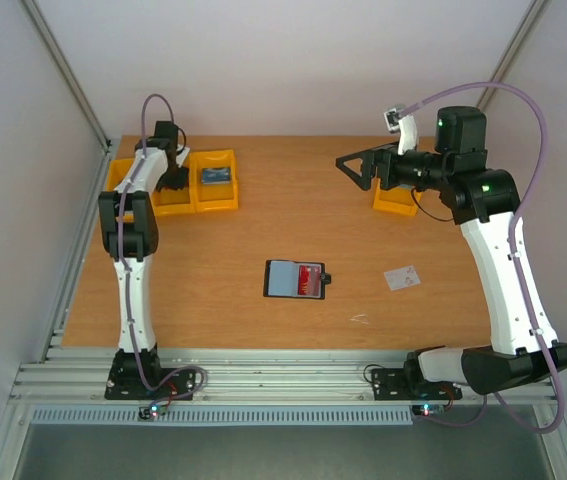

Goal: Take the credit cards out of the card holder

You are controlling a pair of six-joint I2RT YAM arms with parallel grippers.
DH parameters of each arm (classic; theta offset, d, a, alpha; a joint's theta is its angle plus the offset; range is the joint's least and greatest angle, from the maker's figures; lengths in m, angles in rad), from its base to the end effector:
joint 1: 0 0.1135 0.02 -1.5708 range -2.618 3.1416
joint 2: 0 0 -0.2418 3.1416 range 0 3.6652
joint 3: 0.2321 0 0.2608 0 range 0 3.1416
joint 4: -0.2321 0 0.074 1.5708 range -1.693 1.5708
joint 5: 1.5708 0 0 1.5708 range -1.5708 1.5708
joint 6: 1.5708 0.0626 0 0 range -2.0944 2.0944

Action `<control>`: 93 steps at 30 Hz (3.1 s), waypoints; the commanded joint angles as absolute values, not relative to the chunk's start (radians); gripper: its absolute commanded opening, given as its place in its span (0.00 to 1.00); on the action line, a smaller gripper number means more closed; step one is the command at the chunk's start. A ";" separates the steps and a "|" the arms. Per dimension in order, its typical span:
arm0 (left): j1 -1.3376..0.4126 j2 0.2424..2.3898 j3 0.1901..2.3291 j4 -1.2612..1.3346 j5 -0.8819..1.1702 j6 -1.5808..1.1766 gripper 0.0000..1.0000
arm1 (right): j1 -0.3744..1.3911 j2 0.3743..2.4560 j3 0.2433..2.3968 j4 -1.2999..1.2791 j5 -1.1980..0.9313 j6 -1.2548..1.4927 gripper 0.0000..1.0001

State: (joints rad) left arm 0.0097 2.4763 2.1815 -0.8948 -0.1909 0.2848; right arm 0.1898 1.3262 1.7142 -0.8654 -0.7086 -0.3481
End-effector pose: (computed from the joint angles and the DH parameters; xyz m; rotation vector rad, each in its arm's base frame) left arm 0.5208 0.0169 0.1207 0.3295 2.7537 0.3411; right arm 0.2689 0.0931 0.4438 -0.9315 1.7448 0.6187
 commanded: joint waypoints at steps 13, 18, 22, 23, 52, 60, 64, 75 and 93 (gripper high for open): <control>0.006 1.834 1.823 -0.873 0.100 0.354 0.57 | 0.468 1.504 1.577 -1.119 -0.206 -0.213 0.88; -0.081 1.684 1.718 -1.010 0.313 0.289 0.71 | 0.578 1.632 1.520 -1.197 -0.069 -0.106 0.90; -0.150 1.601 1.601 -1.045 0.452 0.210 0.82 | 0.590 1.678 1.401 -1.113 -0.097 -0.035 0.93; -0.165 1.585 1.579 -1.048 0.470 0.188 0.83 | 0.590 1.688 1.375 -1.091 -0.101 -0.019 0.93; -0.447 1.631 0.869 -0.231 0.528 -0.466 0.94 | 0.590 1.897 1.143 -0.779 -0.295 -0.065 0.91; -0.518 1.769 0.831 -0.151 0.641 -0.486 0.95 | 0.590 1.887 1.120 -0.692 -0.420 -0.006 0.88; -0.526 1.819 0.813 -0.053 0.690 -0.521 0.93 | 0.591 1.874 1.120 -0.669 -0.428 0.037 0.87; -0.540 1.806 0.808 0.073 0.751 -0.580 0.38 | 0.583 1.851 1.124 -0.660 -0.430 0.062 0.85; -0.532 1.501 1.475 -0.895 0.708 0.166 0.00 | 0.404 1.081 1.196 -0.752 -0.724 -0.396 0.98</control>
